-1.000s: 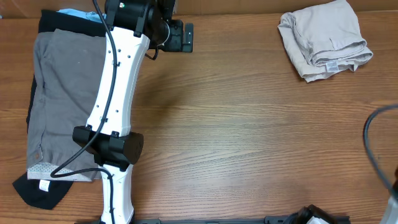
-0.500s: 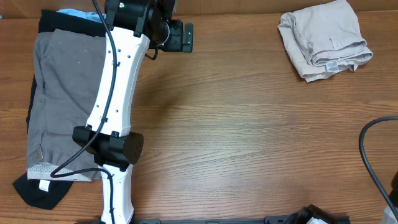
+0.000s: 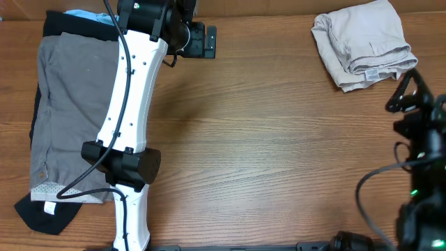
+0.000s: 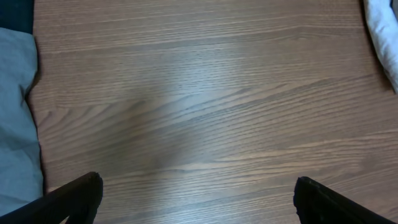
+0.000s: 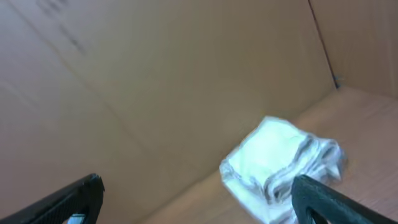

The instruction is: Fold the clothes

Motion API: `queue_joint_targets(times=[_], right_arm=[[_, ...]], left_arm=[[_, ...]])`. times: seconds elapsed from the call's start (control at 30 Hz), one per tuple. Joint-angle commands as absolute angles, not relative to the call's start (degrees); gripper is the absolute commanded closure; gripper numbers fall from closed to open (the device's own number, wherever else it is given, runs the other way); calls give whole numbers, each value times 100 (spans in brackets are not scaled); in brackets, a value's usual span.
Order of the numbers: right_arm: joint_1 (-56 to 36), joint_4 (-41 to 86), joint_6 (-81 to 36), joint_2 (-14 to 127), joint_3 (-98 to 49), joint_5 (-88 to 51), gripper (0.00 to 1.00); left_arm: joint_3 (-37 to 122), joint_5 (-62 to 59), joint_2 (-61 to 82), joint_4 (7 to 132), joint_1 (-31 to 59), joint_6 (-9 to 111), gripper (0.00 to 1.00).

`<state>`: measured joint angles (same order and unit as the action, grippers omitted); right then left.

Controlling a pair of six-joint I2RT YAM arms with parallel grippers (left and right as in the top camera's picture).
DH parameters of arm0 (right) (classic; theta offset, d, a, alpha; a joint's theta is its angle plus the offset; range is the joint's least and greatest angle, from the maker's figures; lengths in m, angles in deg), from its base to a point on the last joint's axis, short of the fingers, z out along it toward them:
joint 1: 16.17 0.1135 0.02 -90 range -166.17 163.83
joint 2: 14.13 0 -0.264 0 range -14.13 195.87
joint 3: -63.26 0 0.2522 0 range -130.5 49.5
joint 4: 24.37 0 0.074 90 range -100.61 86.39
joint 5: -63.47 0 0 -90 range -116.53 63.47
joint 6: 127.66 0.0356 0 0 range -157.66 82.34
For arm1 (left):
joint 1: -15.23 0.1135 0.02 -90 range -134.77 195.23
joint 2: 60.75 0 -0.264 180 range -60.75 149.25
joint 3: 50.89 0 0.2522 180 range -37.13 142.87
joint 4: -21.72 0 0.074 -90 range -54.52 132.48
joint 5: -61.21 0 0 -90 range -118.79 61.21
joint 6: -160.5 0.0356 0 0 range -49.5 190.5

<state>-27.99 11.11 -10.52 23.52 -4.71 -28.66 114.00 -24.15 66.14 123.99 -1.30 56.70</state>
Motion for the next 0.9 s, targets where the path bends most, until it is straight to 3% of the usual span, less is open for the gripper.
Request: queue_joint_targets(times=[0.0,0.17,0.37,0.87], right_arm=[[-2654,243,-1179,1611,886,-3135,0],[-2486,-778,-1183,580,2468,-3098,0],[-2324,-1014,-1244,-483,3786,-3030,0],[-2256,-596,-1067,-1396,4903,-2475,0]], left_arm=[[11398,-2454,6647,12390,-167,5633,0],[11398,-2454,6647,12390,-167,5633,0],[11398,-2454,6647,12390,-167,5633,0],[11398,-2454,6647,12390,-167,5633,0]])
